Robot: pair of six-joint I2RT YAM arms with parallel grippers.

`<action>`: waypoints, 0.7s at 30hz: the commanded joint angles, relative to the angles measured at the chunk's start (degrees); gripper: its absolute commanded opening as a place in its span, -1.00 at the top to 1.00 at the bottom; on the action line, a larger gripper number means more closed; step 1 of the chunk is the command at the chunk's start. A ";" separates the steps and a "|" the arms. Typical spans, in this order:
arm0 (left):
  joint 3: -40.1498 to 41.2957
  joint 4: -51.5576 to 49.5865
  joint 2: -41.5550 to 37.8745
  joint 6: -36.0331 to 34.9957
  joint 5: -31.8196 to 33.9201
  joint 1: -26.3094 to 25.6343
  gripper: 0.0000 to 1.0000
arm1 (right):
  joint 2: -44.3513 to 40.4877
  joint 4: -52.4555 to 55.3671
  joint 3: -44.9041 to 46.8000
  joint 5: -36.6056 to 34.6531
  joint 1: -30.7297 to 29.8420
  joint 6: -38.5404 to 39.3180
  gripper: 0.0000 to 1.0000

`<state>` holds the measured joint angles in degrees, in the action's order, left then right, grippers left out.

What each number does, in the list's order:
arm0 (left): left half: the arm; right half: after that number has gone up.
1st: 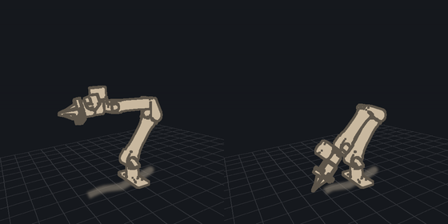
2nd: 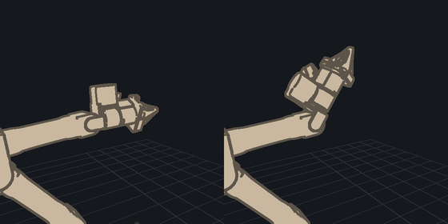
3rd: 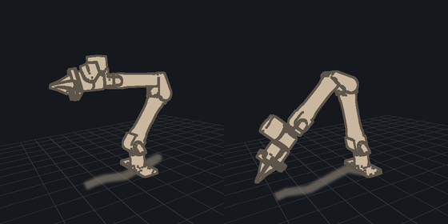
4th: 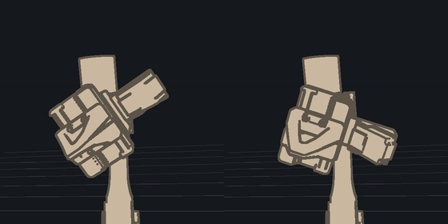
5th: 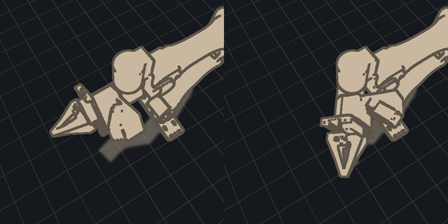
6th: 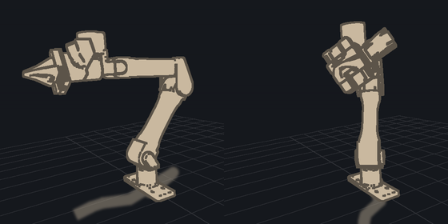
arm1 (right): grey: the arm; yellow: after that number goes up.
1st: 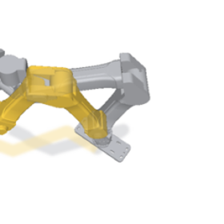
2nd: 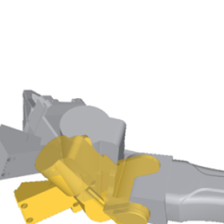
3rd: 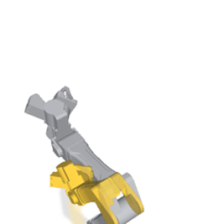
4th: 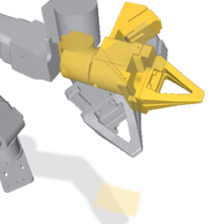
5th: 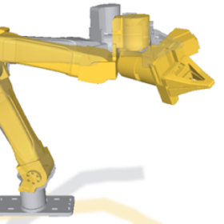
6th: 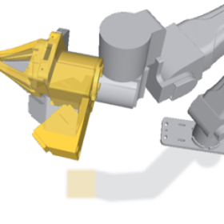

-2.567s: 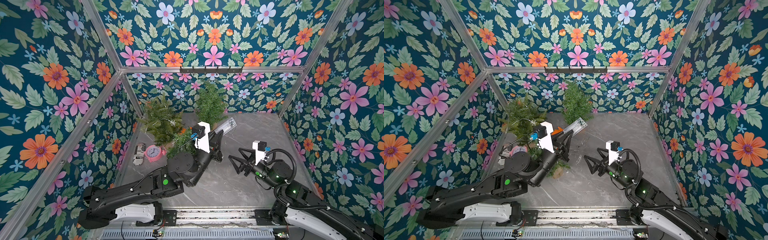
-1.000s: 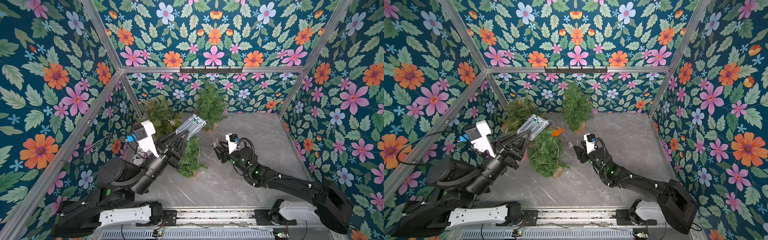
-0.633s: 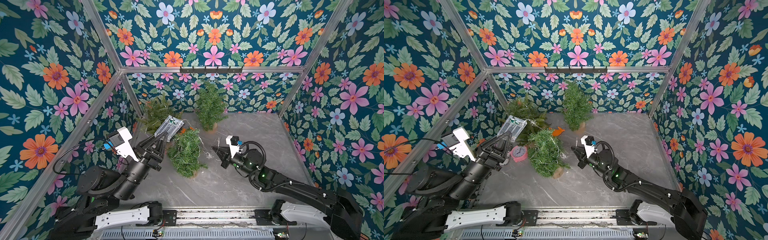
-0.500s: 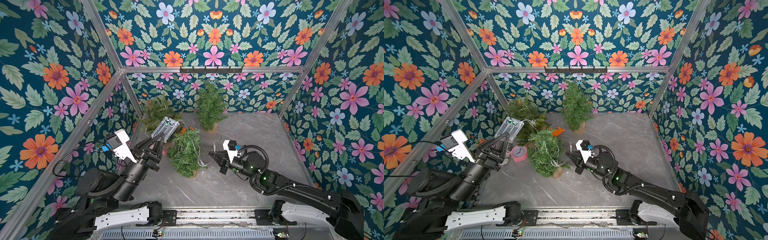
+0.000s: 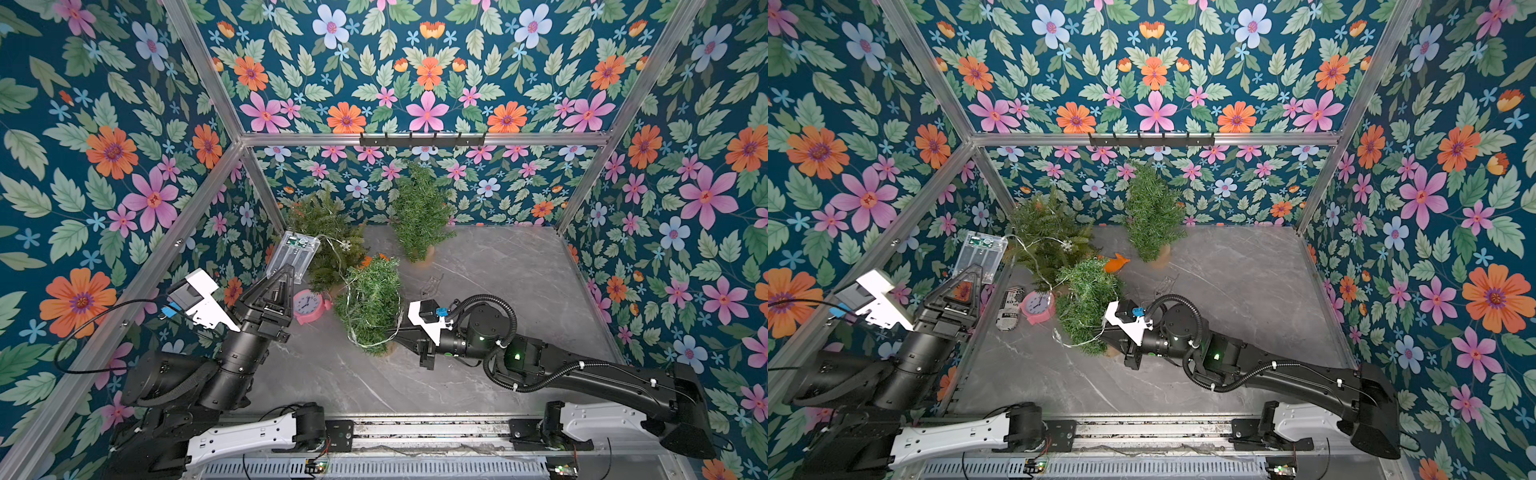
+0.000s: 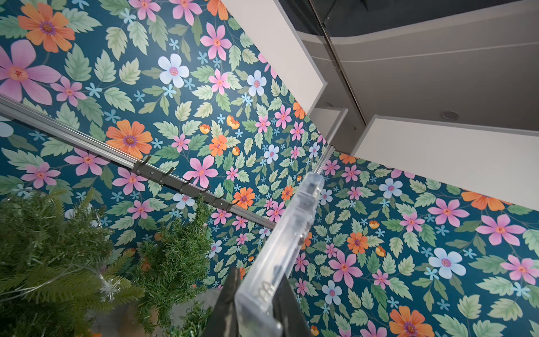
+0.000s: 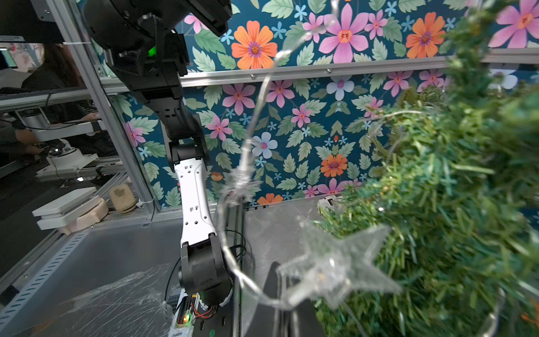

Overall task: Wrap string light around the christmas tree
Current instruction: Wrap the light string around the Christmas tree.

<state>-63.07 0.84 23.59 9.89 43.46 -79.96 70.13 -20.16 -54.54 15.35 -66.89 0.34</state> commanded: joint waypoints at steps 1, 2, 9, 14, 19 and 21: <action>-0.04 2.45 -0.74 -2.24 2.76 0.05 1.00 | 2.27 1.45 -2.40 2.80 -1.35 3.72 0.81; 0.05 2.43 -0.95 -2.36 3.33 0.01 1.00 | 3.17 2.27 -3.31 2.86 -1.93 4.66 0.80; -0.27 1.98 -2.14 -3.10 8.16 0.07 1.00 | 9.71 6.55 -10.26 2.70 -4.13 6.27 0.78; -1.69 3.97 -1.10 -6.51 9.74 0.06 1.00 | 15.00 6.90 -15.24 -1.00 -6.69 8.62 0.75; -5.10 6.59 2.92 -12.28 13.31 0.03 1.00 | 20.17 3.80 -19.61 -10.57 -7.81 8.64 0.61; -5.81 8.59 4.44 -15.00 14.27 0.05 1.00 | 21.77 3.29 -20.96 -12.98 -7.87 8.55 0.49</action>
<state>-68.07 5.32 26.55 0.40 55.22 -79.92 90.67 -13.96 -74.00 8.54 -74.52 7.70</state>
